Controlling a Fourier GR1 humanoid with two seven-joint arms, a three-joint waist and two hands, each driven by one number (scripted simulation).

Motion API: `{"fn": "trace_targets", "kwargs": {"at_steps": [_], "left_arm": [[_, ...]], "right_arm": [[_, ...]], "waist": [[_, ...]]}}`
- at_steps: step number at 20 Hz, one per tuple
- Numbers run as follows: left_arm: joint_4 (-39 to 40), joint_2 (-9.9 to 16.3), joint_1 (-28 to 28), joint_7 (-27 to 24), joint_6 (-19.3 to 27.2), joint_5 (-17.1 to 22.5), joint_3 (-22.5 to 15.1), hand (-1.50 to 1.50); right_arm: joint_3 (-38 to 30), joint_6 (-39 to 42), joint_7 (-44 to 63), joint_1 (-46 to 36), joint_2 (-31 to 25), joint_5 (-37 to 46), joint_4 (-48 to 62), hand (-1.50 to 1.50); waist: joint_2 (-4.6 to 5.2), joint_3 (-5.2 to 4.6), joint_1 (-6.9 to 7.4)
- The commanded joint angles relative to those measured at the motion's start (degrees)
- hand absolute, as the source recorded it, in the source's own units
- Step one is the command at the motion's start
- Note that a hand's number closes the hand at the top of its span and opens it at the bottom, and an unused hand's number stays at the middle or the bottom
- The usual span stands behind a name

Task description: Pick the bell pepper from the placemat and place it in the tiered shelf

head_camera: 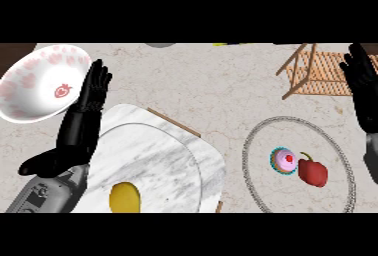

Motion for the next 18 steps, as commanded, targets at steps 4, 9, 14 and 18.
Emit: {"fn": "trace_targets", "kwargs": {"at_steps": [4,9,14,18], "left_arm": [[7.1,2.0,3.9,4.6,-2.6,-0.7,-0.4,0.0],[7.8,2.0,6.5,5.8,-1.4,-0.3,-0.8,0.0],[9.1,2.6,7.4,7.3,-3.5,0.8,-0.8,0.0],[8.1,2.6,7.1,8.8,-5.2,0.5,-1.6,0.0]], "right_arm": [[-3.9,-7.4,1.6,11.9,-2.5,3.4,-9.0,-1.5],[-8.9,-13.1,-0.2,18.0,-9.1,10.8,-0.2,1.5],[-16.3,-34.7,-12.3,27.4,4.1,14.2,-1.8,-1.5],[-19.8,-35.1,-28.2,32.1,15.0,8.1,-10.0,-1.5]], "waist": [[-2.01,-1.29,-0.79],[0.43,-2.57,-5.63],[-2.03,-1.15,-3.42],[-2.12,-1.06,-1.1]]}}
